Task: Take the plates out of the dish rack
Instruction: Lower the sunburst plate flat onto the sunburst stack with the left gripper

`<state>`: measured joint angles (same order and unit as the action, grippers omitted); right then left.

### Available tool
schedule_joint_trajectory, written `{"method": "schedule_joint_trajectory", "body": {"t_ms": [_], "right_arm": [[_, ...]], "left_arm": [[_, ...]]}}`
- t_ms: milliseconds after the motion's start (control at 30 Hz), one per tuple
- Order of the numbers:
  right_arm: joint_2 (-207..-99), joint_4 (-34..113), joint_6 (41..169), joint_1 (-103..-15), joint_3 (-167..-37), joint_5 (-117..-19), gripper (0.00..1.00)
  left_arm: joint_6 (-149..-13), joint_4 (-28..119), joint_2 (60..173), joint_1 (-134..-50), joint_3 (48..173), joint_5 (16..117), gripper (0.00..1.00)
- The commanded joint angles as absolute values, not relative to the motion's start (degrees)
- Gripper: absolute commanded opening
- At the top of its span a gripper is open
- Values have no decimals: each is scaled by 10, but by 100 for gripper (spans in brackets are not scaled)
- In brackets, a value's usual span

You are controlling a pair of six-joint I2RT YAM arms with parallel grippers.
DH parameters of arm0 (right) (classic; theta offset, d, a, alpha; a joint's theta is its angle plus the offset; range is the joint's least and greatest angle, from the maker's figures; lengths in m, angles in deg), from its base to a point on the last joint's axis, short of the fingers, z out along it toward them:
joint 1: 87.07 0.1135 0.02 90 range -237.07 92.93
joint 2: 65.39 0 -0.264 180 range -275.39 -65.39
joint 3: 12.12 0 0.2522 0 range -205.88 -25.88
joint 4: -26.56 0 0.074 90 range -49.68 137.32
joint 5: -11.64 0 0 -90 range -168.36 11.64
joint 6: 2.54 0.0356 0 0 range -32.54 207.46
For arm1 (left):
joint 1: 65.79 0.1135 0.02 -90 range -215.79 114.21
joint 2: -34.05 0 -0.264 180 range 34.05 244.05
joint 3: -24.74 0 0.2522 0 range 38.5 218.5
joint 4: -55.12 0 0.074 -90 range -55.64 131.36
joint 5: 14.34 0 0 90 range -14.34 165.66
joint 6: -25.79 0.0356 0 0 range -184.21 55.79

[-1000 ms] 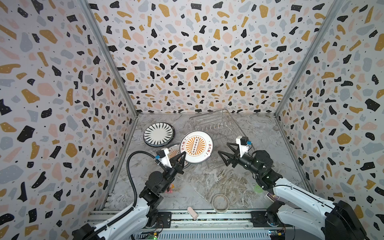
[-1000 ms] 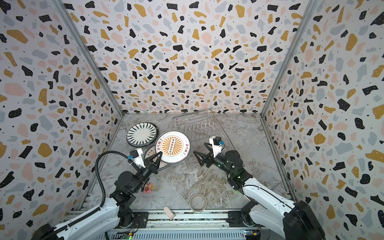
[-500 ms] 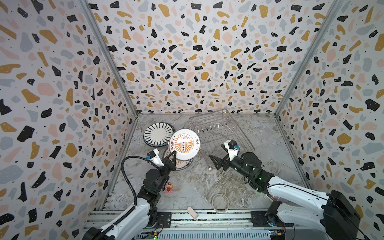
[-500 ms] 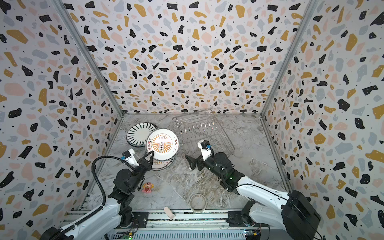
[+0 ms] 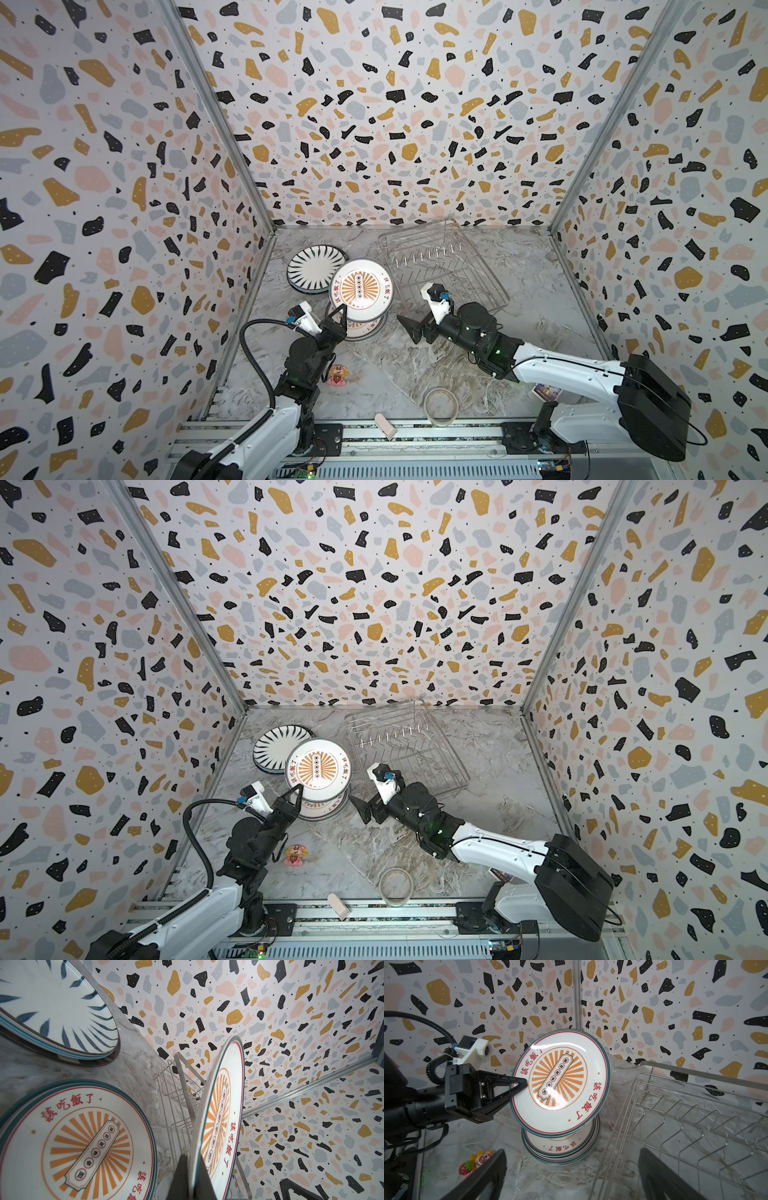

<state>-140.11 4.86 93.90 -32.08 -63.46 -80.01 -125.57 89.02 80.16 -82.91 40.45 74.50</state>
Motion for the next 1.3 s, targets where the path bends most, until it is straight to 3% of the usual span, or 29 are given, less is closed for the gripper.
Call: {"method": "schedule_joint_trajectory", "body": {"t_ms": [0,533,833,1267], "right_arm": [[-1417,48,912,-307,-676,-826,99],[-1590,166,919,-285,-844,-840,99],[-1616,178,921,-282,-864,-836,100],[-1633,189,924,-278,-877,-842,100]], "left_arm": [[-1273,928,798,-825,408,740,0],[-1339,811,849,-824,441,783,0],[-1354,733,870,-824,465,831,0],[-1357,739,943,-823,482,830,0]]}}
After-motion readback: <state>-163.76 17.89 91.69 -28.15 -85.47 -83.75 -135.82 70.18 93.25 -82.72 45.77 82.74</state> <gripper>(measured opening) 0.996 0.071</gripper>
